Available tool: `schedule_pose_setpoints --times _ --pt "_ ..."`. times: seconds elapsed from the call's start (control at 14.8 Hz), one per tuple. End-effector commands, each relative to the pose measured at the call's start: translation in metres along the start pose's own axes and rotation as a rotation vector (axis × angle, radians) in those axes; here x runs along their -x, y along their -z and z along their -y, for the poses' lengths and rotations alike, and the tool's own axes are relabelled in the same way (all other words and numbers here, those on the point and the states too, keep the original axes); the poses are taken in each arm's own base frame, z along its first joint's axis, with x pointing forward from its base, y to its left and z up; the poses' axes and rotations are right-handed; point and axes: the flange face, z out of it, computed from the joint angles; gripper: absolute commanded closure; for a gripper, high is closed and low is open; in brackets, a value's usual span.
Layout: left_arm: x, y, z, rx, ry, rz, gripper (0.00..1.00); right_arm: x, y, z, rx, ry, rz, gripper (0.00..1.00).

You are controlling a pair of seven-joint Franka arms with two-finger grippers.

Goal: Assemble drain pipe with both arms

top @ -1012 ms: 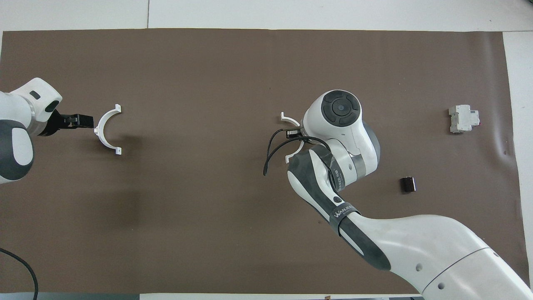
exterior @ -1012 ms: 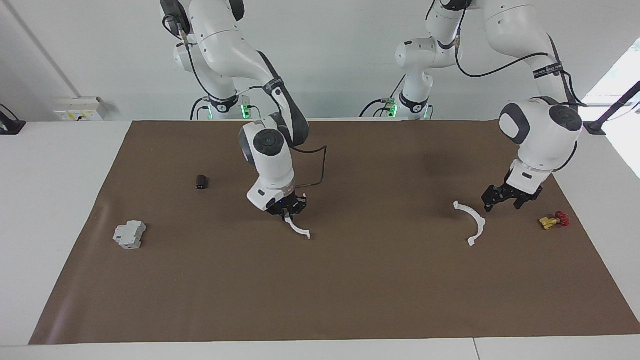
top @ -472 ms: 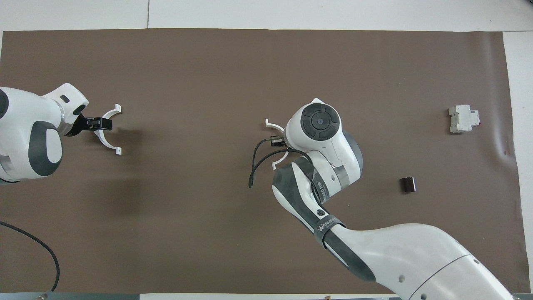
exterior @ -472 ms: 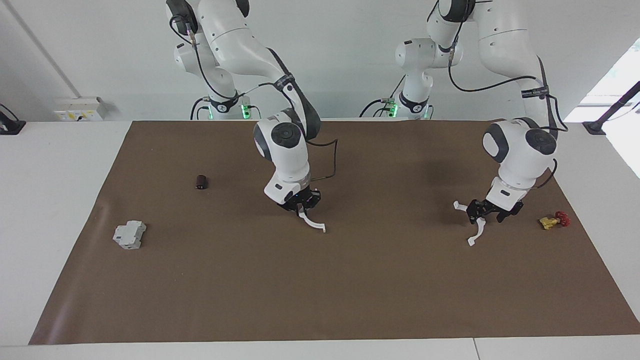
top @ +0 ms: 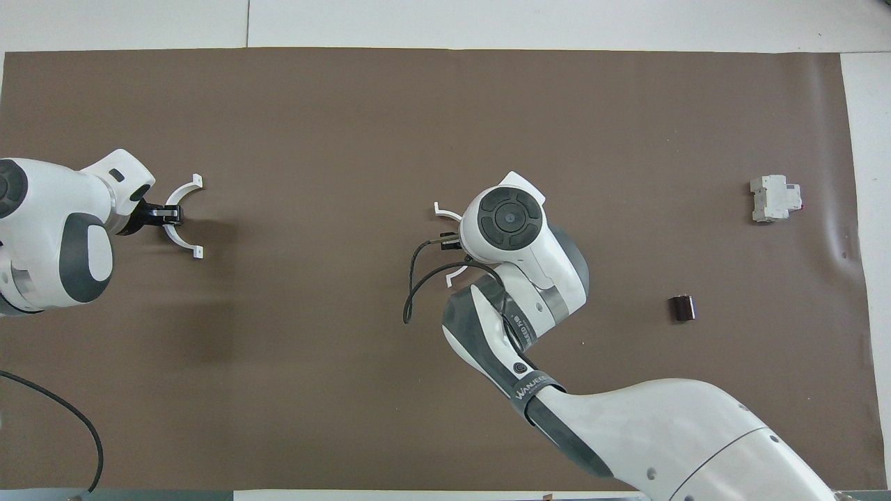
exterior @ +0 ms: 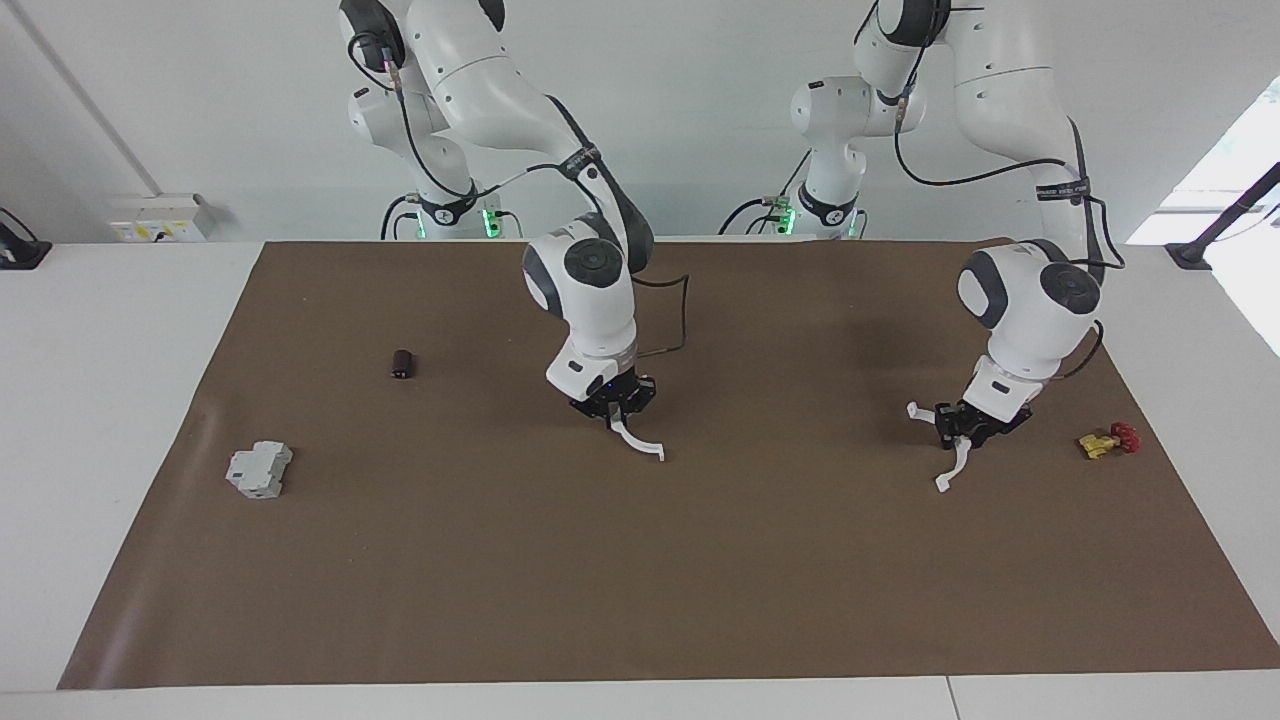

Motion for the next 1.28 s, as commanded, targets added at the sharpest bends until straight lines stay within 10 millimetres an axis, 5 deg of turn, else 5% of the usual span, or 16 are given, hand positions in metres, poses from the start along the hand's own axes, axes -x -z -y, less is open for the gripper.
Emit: schedule_pose_setpoints --times 0.0,0.13,0.47,0.67,0.88,0.94,1.08,1.21 --pt "0.005 0.001 0.001 -0.012 -0.016 -0.024 1.0 -0.003 0.002 0.007 0.014 0.01 -0.021 1.0" --pt "0.002 0.01 -0.001 -0.011 -0.016 -0.034 1.0 -0.003 -0.004 0.005 0.013 0.006 -0.02 1.0" --pt "-0.018 0.065 -0.046 -0.001 -0.04 0.012 1.0 -0.006 -0.008 -0.002 0.007 -0.046 -0.026 0.95" --pt "-0.033 0.088 -0.1 -0.016 -0.004 0.028 1.0 -0.007 -0.008 -0.005 0.005 -0.055 -0.028 0.72" --pt "-0.035 0.099 -0.158 -0.049 -0.009 0.001 1.0 -0.012 -0.005 -0.01 0.008 -0.065 -0.027 0.19" --pt "-0.036 0.102 -0.176 -0.047 0.001 -0.007 1.0 -0.015 0.006 -0.007 0.01 -0.065 -0.028 0.0" --pt "-0.037 0.112 -0.215 -0.038 0.012 -0.019 1.0 -0.034 0.044 -0.008 0.029 -0.077 -0.016 0.0" --pt "-0.037 0.11 -0.253 -0.032 0.037 -0.024 1.0 -0.053 0.105 -0.043 0.049 -0.127 -0.014 0.0"
